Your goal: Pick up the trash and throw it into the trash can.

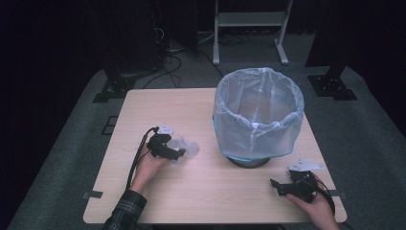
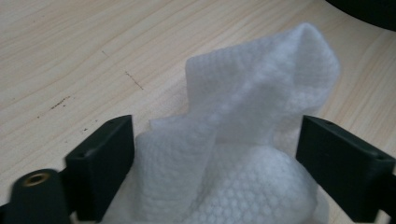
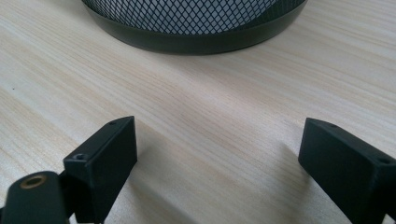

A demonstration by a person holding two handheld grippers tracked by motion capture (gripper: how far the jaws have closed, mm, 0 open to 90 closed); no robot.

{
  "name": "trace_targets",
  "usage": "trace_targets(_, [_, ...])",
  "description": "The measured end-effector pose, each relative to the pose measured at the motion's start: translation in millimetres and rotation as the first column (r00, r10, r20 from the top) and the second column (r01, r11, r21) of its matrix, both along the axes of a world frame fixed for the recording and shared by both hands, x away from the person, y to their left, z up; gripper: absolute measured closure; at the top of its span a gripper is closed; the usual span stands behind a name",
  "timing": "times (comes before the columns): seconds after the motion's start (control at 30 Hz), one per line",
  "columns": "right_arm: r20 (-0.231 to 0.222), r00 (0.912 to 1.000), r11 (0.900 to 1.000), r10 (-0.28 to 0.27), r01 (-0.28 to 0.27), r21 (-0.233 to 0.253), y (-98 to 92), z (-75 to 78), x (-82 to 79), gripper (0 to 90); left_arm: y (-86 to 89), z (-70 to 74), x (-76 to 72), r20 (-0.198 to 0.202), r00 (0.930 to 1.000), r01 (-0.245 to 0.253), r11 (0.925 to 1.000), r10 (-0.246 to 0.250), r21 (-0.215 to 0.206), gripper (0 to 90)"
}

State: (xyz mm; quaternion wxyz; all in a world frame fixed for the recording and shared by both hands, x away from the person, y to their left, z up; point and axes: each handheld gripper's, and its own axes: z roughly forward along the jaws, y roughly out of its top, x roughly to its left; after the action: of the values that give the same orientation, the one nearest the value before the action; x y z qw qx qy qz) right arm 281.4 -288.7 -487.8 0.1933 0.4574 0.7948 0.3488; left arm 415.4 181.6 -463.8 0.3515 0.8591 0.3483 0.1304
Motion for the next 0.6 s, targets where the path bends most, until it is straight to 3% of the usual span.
trace_targets(0.3, [0.0,1.0,1.0,0.0,0.0,0.0,0.0,0.0,0.0,9.9,4.6,0.5,-7.5,0.047,0.9979,0.043,0.9983,-0.045,0.04,60.5])
trace_targets(0.4, [0.0,1.0,1.0,0.004,-0.004,-0.001,0.2,0.0,0.0,9.8,5.6,2.7,-8.0,0.045,0.9981,0.042,0.9989,-0.043,0.021,72.7])
trace_targets(0.5, [0.0,1.0,1.0,0.004,-0.004,-0.001,0.2,0.0,0.0,9.8,6.8,4.2,-8.1,0.035,0.9984,0.044,0.999,-0.044,-0.007,80.3])
trace_targets(0.6, [0.0,1.0,1.0,0.005,-0.005,0.0,0.3,0.0,-0.1,9.8,8.6,5.7,-7.9,0.024,0.9985,0.051,0.998,-0.05,-0.038,81.4])
